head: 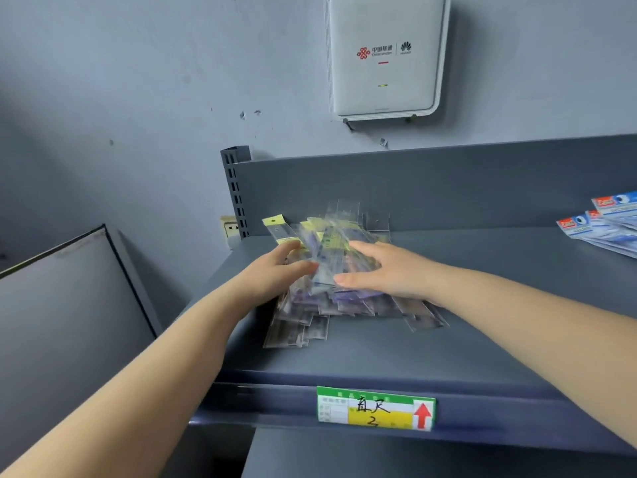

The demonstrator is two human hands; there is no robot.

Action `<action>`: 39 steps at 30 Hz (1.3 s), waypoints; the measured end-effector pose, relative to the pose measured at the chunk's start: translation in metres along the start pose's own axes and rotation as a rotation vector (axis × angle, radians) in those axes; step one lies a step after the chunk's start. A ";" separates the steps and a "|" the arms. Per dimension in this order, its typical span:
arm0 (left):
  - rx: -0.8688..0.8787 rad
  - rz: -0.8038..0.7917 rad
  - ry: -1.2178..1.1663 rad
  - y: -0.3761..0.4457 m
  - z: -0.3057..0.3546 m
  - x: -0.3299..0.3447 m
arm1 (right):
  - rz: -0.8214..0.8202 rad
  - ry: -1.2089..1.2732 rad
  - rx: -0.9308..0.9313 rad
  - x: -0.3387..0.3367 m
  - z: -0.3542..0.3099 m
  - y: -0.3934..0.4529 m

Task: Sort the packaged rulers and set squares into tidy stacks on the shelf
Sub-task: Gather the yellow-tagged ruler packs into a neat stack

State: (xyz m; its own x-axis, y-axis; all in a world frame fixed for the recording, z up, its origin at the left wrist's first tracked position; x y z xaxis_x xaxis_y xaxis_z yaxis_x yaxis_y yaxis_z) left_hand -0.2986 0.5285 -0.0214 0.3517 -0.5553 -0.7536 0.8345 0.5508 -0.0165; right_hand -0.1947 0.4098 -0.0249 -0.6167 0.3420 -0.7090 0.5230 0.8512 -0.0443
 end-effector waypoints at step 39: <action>-0.141 -0.113 -0.865 0.012 -0.009 -0.033 | 0.091 0.624 0.161 -0.010 0.012 0.014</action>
State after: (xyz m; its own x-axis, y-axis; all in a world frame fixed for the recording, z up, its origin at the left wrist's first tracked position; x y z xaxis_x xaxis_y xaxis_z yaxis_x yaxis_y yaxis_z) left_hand -0.3036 0.5593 -0.0031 0.5157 -0.8566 0.0179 0.8436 0.5040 -0.1852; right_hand -0.1742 0.4137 -0.0269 -0.7661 0.6185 -0.1749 0.6412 0.7540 -0.1423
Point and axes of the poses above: each hand's wrist, its own y-axis towards the middle knuckle, its own x-axis out of the palm, z = x × y, the point moved 9 cm from there along y, towards the middle knuckle, and after that the axes turned 7 degrees about y, right-handed, at the moved point
